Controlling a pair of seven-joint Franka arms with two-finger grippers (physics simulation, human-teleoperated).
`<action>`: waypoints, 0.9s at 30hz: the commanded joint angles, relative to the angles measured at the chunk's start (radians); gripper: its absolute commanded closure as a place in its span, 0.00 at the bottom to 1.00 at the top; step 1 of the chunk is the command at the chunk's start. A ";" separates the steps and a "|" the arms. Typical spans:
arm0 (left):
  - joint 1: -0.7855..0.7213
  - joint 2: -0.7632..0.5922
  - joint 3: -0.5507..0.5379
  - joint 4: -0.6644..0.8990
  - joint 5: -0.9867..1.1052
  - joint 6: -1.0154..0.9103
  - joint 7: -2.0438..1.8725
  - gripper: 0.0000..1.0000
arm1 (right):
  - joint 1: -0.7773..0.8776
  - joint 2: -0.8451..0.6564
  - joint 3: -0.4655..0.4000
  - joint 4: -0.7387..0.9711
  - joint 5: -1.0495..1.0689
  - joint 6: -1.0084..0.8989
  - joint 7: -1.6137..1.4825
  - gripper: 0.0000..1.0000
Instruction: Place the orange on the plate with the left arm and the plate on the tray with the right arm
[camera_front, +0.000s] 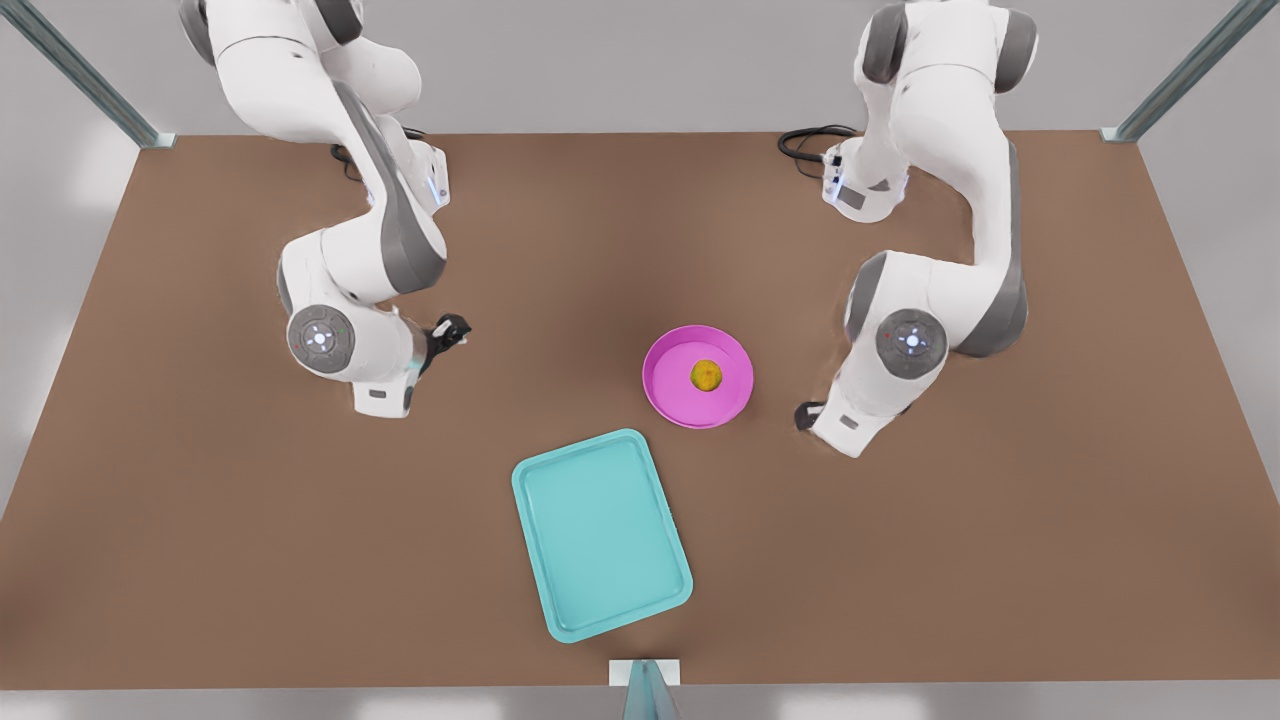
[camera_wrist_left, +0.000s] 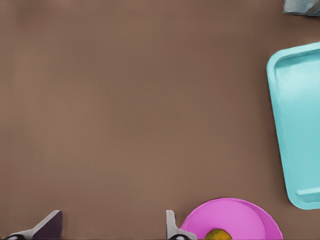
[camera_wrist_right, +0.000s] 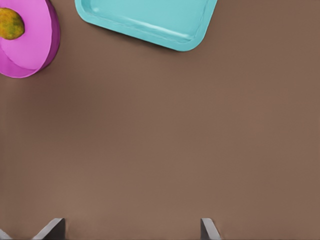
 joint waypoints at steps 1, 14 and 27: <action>-0.002 -0.014 0.154 0.094 -0.048 -0.486 0.456 0.00 | 0.037 0.036 0.002 -0.085 0.212 0.313 0.071 0.00; 0.557 -0.352 -0.458 -0.196 0.159 -0.153 0.464 0.00 | 0.267 0.319 0.005 -0.085 0.685 0.747 0.251 0.00; 0.557 -0.353 -0.453 -0.199 0.161 -0.148 0.465 0.00 | 0.362 0.403 0.006 -0.074 0.691 0.812 0.266 0.06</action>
